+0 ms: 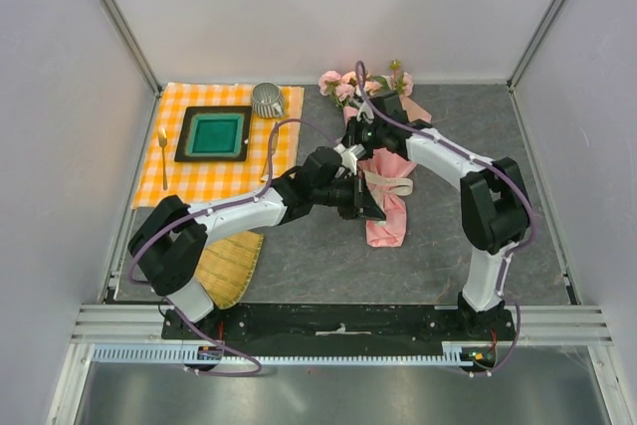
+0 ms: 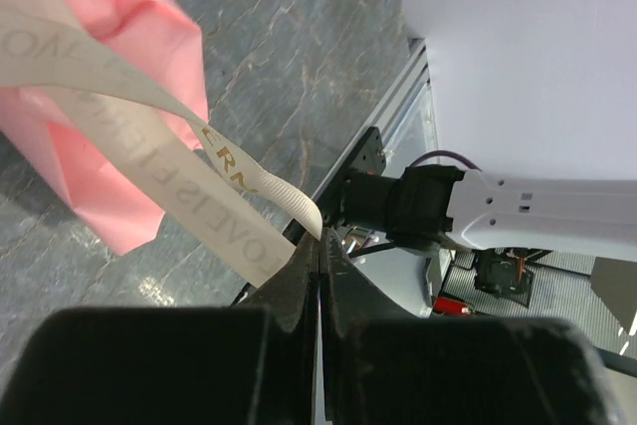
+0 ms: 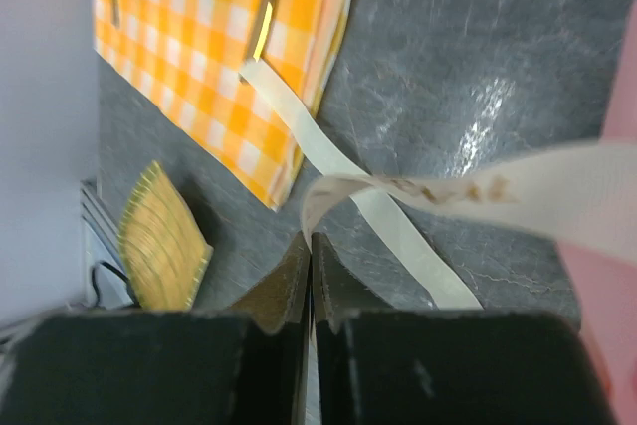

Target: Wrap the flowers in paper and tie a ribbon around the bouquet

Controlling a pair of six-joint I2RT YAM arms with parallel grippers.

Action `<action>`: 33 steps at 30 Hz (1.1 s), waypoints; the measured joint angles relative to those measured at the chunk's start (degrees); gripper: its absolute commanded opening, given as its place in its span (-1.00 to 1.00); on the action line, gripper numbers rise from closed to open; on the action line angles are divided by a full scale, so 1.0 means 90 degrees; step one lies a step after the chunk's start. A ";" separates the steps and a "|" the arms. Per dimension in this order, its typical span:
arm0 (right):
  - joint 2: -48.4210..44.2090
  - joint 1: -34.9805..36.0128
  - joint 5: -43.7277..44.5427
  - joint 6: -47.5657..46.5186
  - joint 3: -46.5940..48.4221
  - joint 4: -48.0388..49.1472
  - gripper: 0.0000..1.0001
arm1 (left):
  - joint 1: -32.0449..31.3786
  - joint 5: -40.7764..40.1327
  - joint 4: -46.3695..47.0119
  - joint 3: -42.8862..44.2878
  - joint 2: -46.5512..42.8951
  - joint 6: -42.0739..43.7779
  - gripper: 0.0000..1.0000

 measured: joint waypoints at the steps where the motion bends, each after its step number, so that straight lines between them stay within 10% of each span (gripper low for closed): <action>1: 0.0151 0.0092 -0.0104 -0.0063 0.0015 -0.0061 -0.64 | -0.0017 -0.0010 0.0019 -0.0114 -0.0044 0.0000 -0.97; 5: 0.0612 0.0092 -0.0124 -0.0488 0.0357 -0.0772 0.25 | -0.0044 -0.0032 0.0114 -0.0158 -0.0056 -0.0005 -0.97; 10: 0.0228 -0.0656 0.0306 -0.1005 0.0476 -0.1722 0.54 | -0.0044 0.0029 0.0015 0.0510 0.0168 -0.0015 -0.97; 19: -0.3718 -0.1027 0.2205 -0.1209 -0.1445 -0.2526 0.01 | 0.0471 0.0945 -0.0668 0.2120 0.1290 -0.0299 -0.97; 24: -0.5535 0.0554 0.2688 -0.0850 -0.3109 -0.2572 -0.40 | 0.0918 0.1722 -0.1751 0.4010 0.2708 0.0061 -0.97; 33: -0.5544 0.3038 0.3334 -0.1234 -0.4209 -0.0950 -0.28 | 0.1222 0.3424 -0.2618 0.5646 0.4228 0.0653 -0.97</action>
